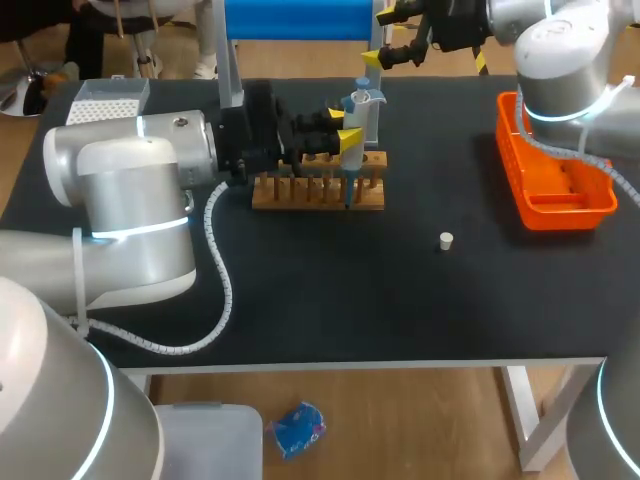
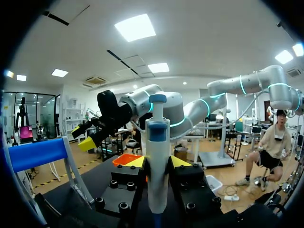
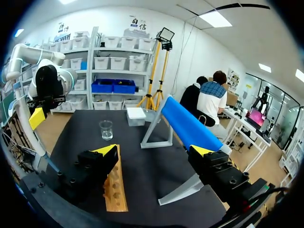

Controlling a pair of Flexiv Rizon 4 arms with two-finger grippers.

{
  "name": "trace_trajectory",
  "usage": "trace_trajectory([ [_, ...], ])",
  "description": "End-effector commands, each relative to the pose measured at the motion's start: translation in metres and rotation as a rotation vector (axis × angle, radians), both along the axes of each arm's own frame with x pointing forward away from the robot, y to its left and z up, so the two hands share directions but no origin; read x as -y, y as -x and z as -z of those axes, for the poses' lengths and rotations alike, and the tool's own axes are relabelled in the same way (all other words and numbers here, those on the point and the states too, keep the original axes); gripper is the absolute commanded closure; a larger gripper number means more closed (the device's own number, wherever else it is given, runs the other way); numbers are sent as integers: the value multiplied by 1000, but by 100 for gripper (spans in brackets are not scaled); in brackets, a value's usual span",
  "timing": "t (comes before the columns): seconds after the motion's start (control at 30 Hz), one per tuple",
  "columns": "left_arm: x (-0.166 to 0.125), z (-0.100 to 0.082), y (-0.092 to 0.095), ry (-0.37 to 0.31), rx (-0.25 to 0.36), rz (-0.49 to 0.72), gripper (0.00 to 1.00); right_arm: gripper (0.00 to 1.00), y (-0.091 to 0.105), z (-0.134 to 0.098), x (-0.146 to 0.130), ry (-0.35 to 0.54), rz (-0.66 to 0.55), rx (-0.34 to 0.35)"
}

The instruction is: Invert the test tube, pick up the pipette, mount the tip to pipette, aspirate from beaker and dispense into the tube, eject the tip, return the pipette, and cap with the stopper.

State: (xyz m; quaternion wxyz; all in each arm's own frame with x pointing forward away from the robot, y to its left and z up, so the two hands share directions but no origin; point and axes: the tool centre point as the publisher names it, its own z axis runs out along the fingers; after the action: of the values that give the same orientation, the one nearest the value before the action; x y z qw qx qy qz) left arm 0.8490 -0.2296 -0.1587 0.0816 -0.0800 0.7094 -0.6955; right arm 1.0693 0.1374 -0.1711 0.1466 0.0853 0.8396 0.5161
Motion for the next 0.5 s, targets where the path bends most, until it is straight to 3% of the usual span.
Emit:
trace_trajectory([
  [0.03,1,1,0,3,2,-3,100,0,0,-1,1,2,-2,-2],
  [0.37,3,-3,0,-20,11,3,100,0,0,-1,1,2,-2,-2],
  [0.5,-13,-7,-6,-14,16,-8,100,0,0,-1,1,2,-2,-2],
])
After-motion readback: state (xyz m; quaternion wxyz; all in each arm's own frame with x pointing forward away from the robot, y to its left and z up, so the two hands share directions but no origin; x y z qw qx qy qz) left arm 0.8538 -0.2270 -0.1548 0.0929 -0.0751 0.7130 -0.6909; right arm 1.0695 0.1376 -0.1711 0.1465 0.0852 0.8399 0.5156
